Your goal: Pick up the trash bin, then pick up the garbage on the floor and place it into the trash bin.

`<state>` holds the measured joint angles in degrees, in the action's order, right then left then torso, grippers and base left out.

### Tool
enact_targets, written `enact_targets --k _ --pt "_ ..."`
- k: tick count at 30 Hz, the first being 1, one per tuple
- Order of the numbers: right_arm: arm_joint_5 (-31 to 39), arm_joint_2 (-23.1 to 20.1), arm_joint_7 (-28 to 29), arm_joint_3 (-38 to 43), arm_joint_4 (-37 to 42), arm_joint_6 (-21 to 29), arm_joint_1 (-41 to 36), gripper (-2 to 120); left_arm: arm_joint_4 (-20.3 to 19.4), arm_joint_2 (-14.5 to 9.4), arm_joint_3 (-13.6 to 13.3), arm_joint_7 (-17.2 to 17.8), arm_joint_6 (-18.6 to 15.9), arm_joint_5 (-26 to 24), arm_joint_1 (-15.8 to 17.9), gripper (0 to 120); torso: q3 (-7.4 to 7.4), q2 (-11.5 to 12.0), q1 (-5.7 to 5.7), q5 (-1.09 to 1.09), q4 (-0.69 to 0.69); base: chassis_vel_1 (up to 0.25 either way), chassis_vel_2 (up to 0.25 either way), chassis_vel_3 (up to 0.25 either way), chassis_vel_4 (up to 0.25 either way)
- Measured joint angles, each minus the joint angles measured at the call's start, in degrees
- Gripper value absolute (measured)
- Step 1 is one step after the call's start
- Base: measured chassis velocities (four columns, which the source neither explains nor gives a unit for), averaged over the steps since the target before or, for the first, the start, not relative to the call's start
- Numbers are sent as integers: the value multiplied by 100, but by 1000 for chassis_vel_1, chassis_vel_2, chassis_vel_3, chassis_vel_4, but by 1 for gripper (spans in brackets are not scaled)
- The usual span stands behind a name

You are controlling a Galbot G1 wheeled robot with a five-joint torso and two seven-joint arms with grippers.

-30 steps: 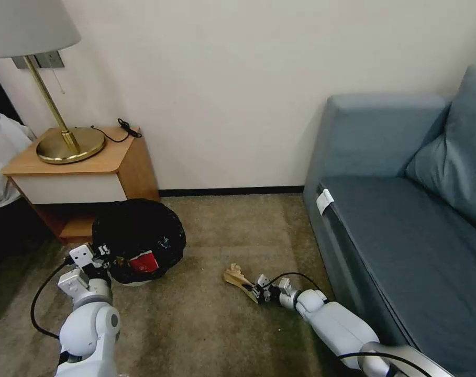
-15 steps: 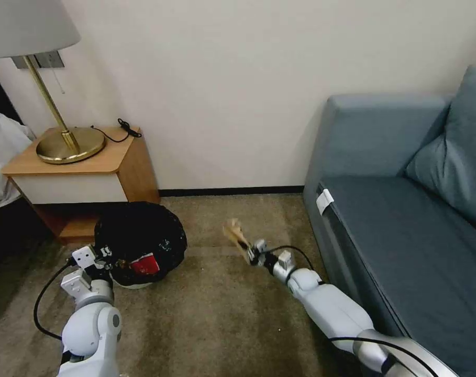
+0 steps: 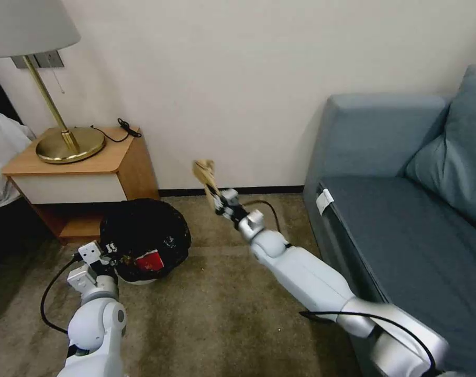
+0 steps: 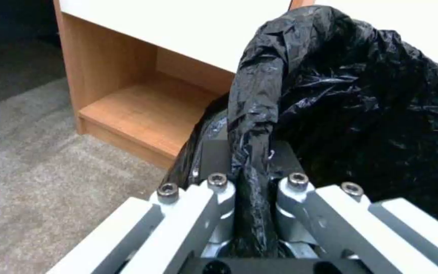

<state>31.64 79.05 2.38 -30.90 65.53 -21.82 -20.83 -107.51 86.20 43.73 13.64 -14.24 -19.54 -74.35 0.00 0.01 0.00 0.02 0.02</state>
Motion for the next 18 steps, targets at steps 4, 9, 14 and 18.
enact_targets --k 4,9,14,18 --pt "82 169 227 -620 124 74 331 0 -40 13 -23 1 -9 3 0 5 0 0 0 -1 -3 0 0 0 0" --pt "104 313 410 -1239 36 77 527 0 -61 59 -41 5 -9 42 -21 5 0 0 0 -1 -3 0 0 0 0" --pt "154 307 544 -1888 98 78 666 0 -70 122 -63 4 -9 91 -30 5 0 0 0 -2 -2 0 0 0 0" --pt "149 363 572 -2046 23 78 650 0 -67 172 -92 1 -6 140 -30 5 0 0 0 -2 -1 0 0 0 0"
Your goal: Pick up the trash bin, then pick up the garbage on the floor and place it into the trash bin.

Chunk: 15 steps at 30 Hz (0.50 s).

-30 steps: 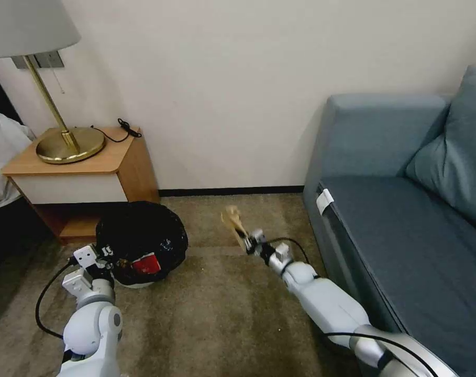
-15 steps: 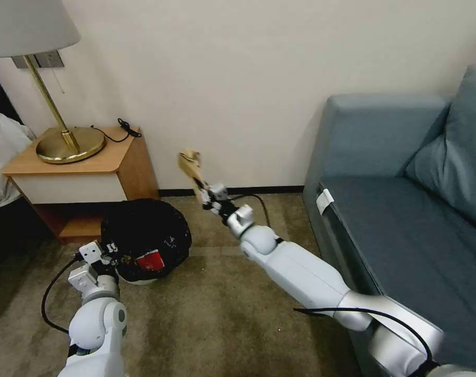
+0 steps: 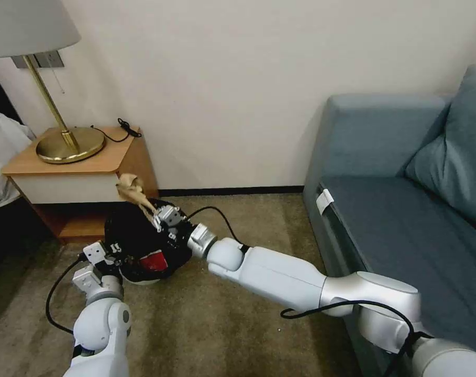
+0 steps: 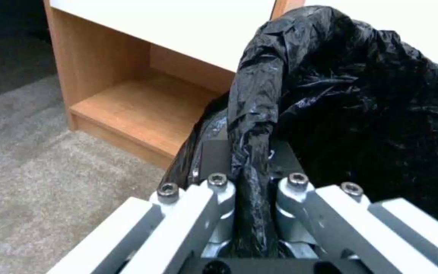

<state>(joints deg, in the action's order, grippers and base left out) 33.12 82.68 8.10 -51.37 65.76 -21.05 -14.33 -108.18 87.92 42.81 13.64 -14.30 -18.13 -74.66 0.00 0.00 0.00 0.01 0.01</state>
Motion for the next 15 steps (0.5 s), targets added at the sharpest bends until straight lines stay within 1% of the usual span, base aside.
enact_targets --k 5,7,9,13,15 --pt "1 46 24 -82 -17 7 -50 0 35 32 -37 -8 9 52 -7 5 0 0 0 -1 -1 0 0 0 0" --pt "-6 59 3 -207 -65 10 -82 0 61 42 -142 -3 15 101 -10 5 0 0 0 -1 -1 0 0 0 0" --pt "-36 84 -8 -212 -96 11 -119 0 71 60 -175 -2 17 125 -3 5 0 0 0 0 1 0 0 0 0" --pt "-56 142 54 -216 -115 62 -185 0 68 75 -188 -6 20 146 -6 5 0 0 0 -1 0 0 0 0 0" --pt "-91 157 105 -221 -118 106 -228 6 47 60 -181 -5 21 138 -7 5 0 0 0 -1 -2 0 0 0 0"
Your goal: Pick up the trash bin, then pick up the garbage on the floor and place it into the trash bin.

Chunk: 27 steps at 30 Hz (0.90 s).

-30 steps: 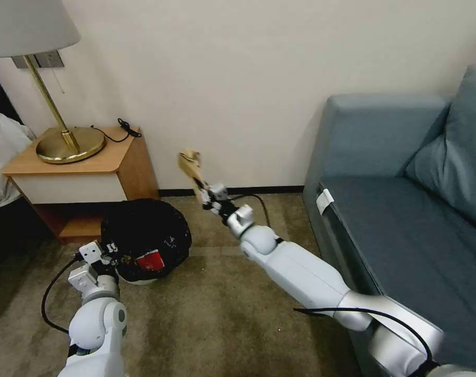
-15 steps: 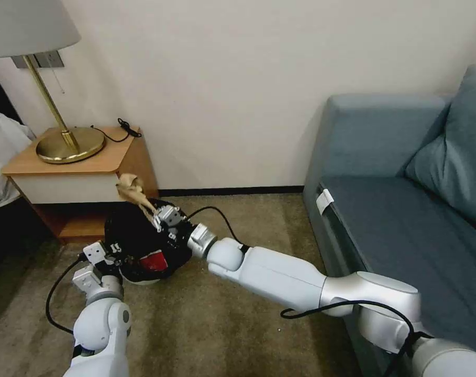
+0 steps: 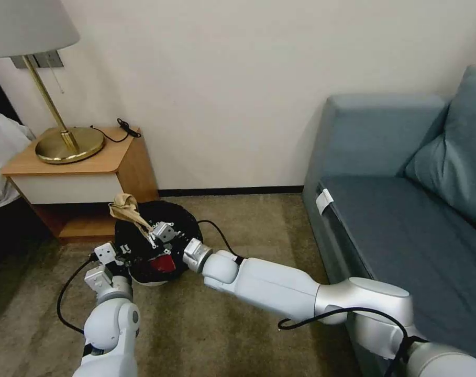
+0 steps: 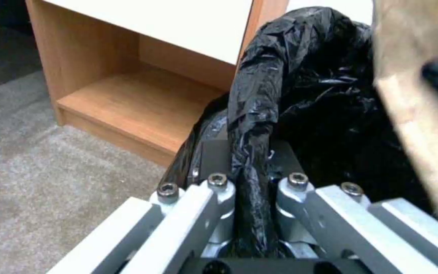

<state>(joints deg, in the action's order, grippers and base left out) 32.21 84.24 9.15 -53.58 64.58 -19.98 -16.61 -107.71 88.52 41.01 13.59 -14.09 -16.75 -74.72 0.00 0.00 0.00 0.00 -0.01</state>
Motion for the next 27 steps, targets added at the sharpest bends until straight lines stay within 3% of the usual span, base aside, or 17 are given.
enact_targets --k 12,17,20,25,27 --pt "-59 -84 28 43 21 13 -130 45 -49 -14 47 12 -3 -42 23 5 0 0 0 0 1 0 0 0 0" --pt "-60 -91 27 122 47 13 -141 69 -79 -27 52 12 -78 -105 7 5 0 0 0 0 1 0 0 0 0" --pt "-60 -94 27 141 62 13 -137 74 -79 -33 51 7 -82 -107 10 5 0 0 0 0 1 0 0 0 0" --pt "-40 -146 40 265 198 14 -77 97 -7 -66 91 -60 -76 -108 33 5 0 0 0 0 1 0 0 0 0" --pt "-24 -183 50 324 276 29 -35 99 3 -74 113 -87 -67 -108 29 5 0 0 0 0 1 0 0 0 0"
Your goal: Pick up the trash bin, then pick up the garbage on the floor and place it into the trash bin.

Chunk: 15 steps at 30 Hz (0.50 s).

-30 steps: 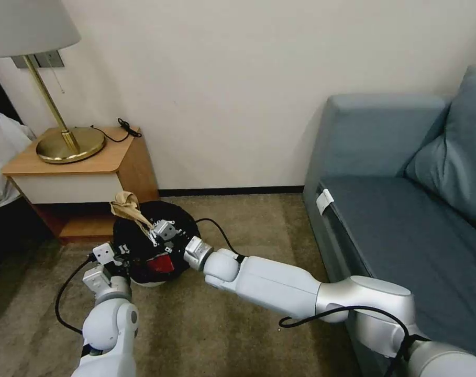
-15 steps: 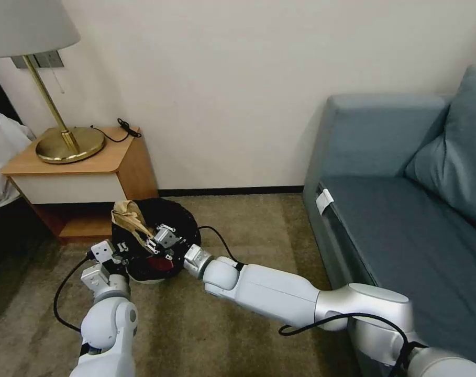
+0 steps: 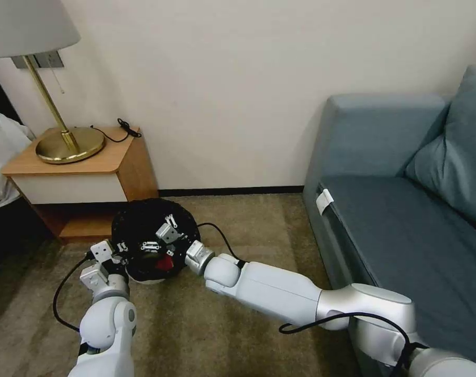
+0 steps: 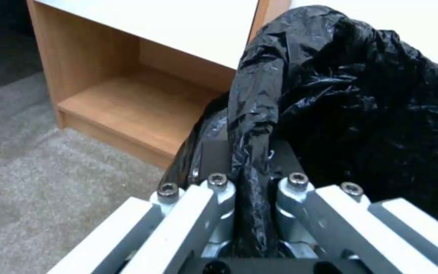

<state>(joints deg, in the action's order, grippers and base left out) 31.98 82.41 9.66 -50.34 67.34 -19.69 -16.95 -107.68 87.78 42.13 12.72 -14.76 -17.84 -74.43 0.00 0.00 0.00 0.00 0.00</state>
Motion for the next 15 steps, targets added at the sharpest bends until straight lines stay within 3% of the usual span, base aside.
enact_targets --k 8,15 --pt "38 -128 139 609 239 117 156 100 9 -38 23 -75 -17 -64 21 5 0 0 0 0 0 0 0 0 0" --pt "23 -403 497 2026 835 459 -376 100 3 -89 106 -45 -29 -165 -83 5 -1 0 0 0 0 0 0 0 0"
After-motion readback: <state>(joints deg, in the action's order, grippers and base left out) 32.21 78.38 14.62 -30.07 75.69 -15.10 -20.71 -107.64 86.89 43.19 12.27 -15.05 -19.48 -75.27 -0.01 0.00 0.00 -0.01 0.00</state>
